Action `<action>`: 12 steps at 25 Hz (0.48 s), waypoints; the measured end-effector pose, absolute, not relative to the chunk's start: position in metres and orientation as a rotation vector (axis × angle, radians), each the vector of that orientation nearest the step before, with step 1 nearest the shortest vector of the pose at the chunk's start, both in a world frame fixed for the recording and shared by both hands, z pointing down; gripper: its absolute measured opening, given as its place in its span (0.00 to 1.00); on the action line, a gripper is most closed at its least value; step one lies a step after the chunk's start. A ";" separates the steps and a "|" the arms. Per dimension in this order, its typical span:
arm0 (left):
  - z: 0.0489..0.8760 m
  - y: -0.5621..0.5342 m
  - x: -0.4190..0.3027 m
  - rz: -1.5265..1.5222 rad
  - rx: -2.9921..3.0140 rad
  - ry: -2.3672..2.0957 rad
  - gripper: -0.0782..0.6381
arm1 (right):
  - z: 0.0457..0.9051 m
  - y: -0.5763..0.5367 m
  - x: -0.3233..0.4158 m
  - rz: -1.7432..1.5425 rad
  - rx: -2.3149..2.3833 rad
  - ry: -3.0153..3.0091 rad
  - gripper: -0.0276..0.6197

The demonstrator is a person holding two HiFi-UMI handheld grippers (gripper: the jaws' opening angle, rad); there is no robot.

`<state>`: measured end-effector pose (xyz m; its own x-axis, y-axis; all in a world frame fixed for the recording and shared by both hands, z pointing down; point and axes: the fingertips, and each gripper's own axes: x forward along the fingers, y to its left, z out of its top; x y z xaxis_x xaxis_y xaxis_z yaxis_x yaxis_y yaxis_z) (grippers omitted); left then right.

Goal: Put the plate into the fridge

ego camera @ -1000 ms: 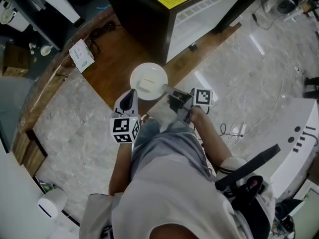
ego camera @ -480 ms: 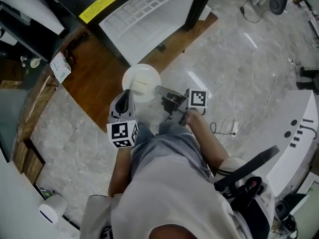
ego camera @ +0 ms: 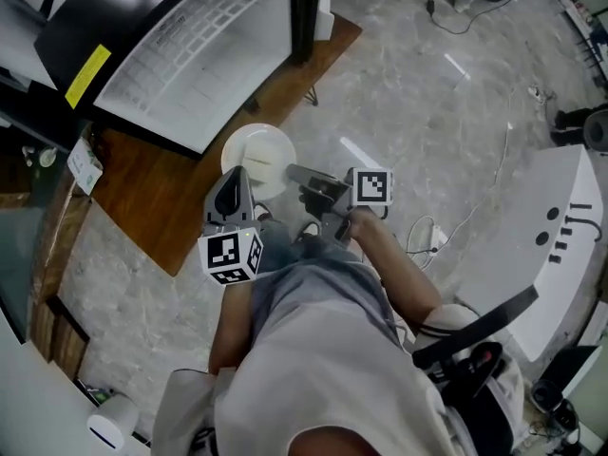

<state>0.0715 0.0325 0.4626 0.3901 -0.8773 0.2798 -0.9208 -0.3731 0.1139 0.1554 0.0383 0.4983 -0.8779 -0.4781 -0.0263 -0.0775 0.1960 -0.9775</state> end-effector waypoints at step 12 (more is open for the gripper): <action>0.419 -0.036 0.070 0.192 2.377 -1.709 0.14 | 0.445 -0.058 0.149 -1.642 -0.402 2.232 0.08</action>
